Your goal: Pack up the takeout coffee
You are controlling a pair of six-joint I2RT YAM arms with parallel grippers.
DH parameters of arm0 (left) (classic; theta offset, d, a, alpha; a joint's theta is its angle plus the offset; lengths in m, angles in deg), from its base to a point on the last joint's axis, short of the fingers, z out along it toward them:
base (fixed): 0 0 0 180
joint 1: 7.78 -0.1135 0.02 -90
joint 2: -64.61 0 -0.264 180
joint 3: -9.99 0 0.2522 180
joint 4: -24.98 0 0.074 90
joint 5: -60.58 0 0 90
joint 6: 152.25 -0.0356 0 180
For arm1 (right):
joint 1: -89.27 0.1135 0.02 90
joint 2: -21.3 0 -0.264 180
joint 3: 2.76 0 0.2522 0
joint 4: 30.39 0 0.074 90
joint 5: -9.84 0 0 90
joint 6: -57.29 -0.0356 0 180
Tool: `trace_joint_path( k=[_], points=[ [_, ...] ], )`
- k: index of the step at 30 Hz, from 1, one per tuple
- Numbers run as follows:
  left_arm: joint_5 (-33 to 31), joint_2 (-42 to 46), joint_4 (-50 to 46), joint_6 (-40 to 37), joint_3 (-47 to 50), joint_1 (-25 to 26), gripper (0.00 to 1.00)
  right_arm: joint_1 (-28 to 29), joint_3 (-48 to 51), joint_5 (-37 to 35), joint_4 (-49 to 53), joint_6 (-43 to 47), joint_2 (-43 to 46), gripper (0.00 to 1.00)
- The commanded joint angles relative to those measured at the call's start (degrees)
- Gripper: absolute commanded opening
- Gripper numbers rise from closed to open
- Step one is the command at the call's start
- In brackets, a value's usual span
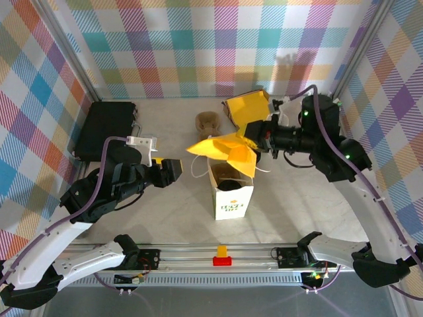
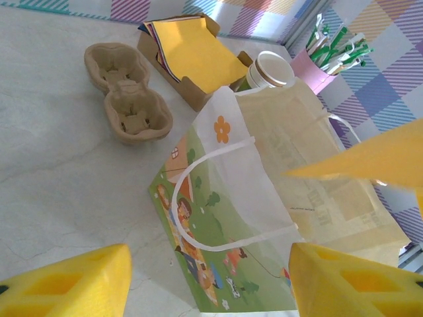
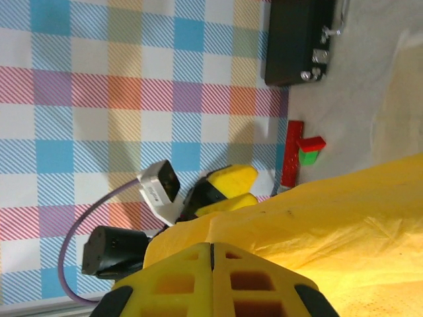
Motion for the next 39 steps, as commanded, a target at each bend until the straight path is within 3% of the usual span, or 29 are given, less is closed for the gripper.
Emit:
trace_joint_path(
  k=[1, 8, 13, 20, 30, 39],
  points=[
    [0.43, 0.26, 1.22, 0.56, 0.96, -0.54, 0.64, 1.53, 2.59, -2.9, -2.96, -1.86, -0.28, 0.0],
    [0.58, -0.48, 1.33, 0.42, 1.26, -0.54, 0.64, 3.86, 3.27, -15.52, 2.06, 3.19, -3.35, 0.0],
    [0.03, -0.3, 1.33, -0.02, 1.34, -0.54, 0.64, 9.45, 2.04, -25.11, 3.8, 6.37, -6.57, 0.0],
    [-0.41, 0.35, 1.05, -0.39, 1.72, -0.54, 0.64, 17.96, -2.55, -44.18, 14.17, 13.61, -10.11, 0.0],
    [-0.44, 0.42, 0.81, -0.39, 1.91, -0.49, 0.64, 23.48, -2.78, -56.69, 22.92, 17.66, -14.67, 0.0],
    [-0.63, 0.57, 0.28, -0.39, 1.82, -0.54, 0.64, 24.93, -6.52, -61.99, 31.91, 20.44, -23.76, 0.0]
  ],
)
